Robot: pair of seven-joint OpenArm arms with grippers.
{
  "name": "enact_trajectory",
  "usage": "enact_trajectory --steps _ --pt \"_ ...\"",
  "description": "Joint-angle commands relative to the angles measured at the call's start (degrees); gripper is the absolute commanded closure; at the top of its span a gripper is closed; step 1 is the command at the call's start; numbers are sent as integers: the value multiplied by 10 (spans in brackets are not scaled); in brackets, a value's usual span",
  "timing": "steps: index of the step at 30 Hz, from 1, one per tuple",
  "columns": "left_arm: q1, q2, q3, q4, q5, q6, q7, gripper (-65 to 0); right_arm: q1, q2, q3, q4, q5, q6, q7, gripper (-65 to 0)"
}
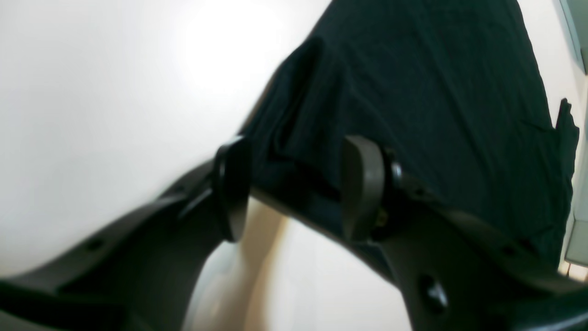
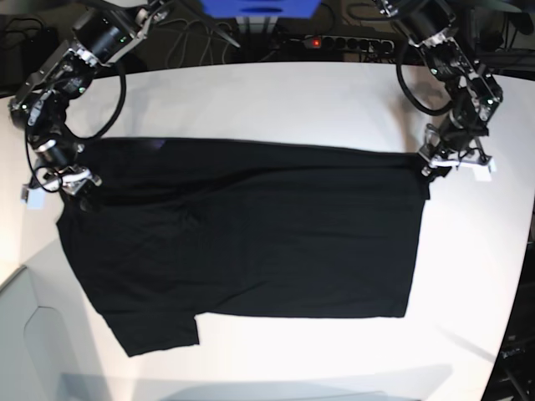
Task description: Fold the T-shirt properly
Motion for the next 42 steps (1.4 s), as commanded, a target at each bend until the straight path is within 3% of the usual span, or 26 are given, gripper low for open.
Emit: enact_trajectory --steps 1,8,24,42 --pt "-9 -4 -2 9 -9 -4 -6 -302 8 8 0 9 13 3 11 -271" --pt "-11 -5 -1 -6 -68 -2 -6 -302 2 8 0 9 13 3 10 -271" --pt "-33 -2 -2 -61 -69 -3 -7 -302 0 8 0 9 13 3 11 -271" --pt "-111 37 1 -59 -69 -3 -3 -302 -1 9 0 9 13 3 7 -271"
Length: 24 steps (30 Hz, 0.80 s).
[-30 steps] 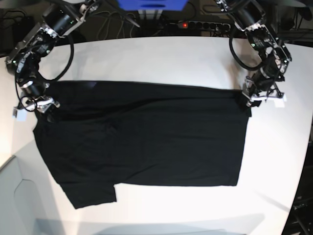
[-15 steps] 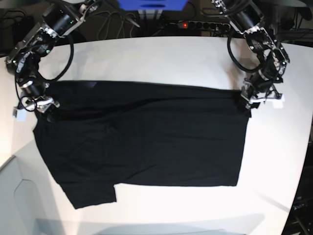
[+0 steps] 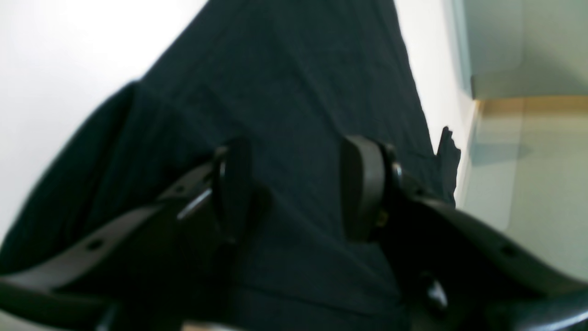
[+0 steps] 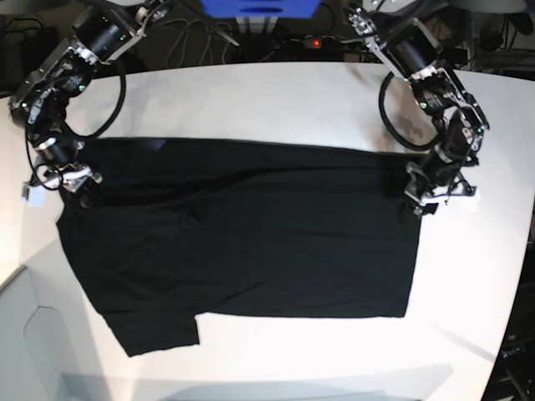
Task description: Fold the T-shirt properly
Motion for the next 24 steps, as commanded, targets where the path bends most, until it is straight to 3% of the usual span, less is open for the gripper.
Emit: enact_trajectory --steps 1,12,15,18,19,21,24 --pt "-5 1 -1 15 -11 -5 2 -302 6 8 0 9 13 3 9 -271" --pt "35 -21 -3 24 -5 1 -4 -292 8 8 -1 11 13 3 13 -269" --pt "32 -27 3 29 -5 1 -4 -192 10 8 -1 13 13 3 13 -211" --pt "17 -36 3 29 -5 1 1 -28 10 8 -17 11 12 3 14 -90" --pt "16 -38 5 29 -5 1 2 0 8 15 -27 9 12 3 14 -53" --pt "16 -46 26 29 -4 1 -3 -13 6 28 -55 6 11 1 14 0" --pt "17 -70 70 22 -2 1 -14 0 7 42 -76 -29 11 0 15 0"
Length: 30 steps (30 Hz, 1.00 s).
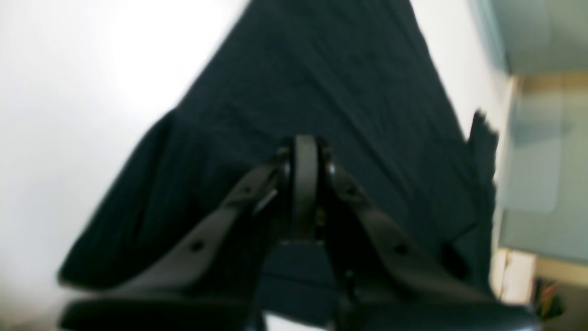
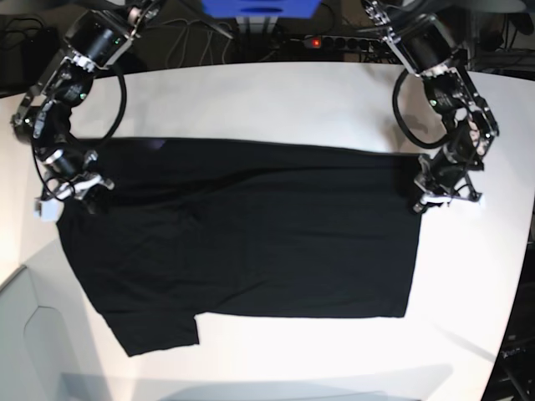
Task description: Fold the T-shirt properly
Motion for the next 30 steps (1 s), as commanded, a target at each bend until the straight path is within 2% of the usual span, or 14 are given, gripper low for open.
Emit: enact_trajectory --steps 1,4,9,11,14,20,30 --pt "-4 -9 15 10 -2 -3 -22 0 6 11 1 -8 6 2 7 0" --pt "6 -13 70 19 68 -3 -68 -1 4 16 0 -50 6 -1 44 0" --pt "23 -3 122 34 212 -3 -114 -1 -13 35 -28 -81 5 -79 106 0" --pt "30 10 134 34 248 -3 -134 -1 -28 48 -51 -86 1 -99 134 0" --pt "46 14 137 31 295 -3 -154 -1 -37 50 -90 -87 -30 -112 177 0" --pt "76 28 137 27 368 -3 -165 0 -34 50 -108 -141 -90 -115 196 0" --pt "165 27 137 34 372 -6 -172 0 -85 74 -108 -146 -89 -114 199 0"
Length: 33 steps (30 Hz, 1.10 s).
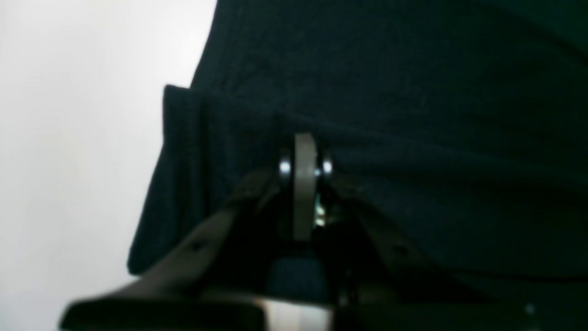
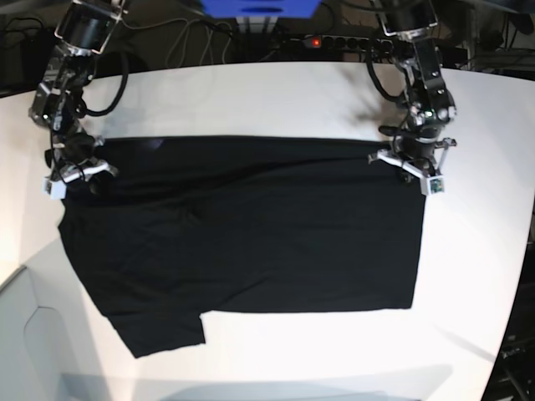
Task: Fold the T-shirt properly
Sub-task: 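Pull the shirt toward the robot with both grippers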
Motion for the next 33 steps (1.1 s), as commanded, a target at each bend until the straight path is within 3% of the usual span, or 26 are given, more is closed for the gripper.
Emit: enact_trajectory --steps 1,14,24,29,33 --pt "22 -2 -2 -6 21 9 55 0 -16 10 3 -3 -42 -17 -37 0" --pt "141 15 -2 106 20 7 55 0 -110 17 4 -3 -41 -16 -37 0" --pt "150 11 -2 102 20 6 55 0 -167 14 62 -3 -41 -14 -37 0" --pt "168 15 -2 110 20 6 55 0 -184 14 65 -3 -41 31 -38 0" --pt "189 16 12 117 19 6 55 0 -198 7 65 -3 -41 33 -41 0"
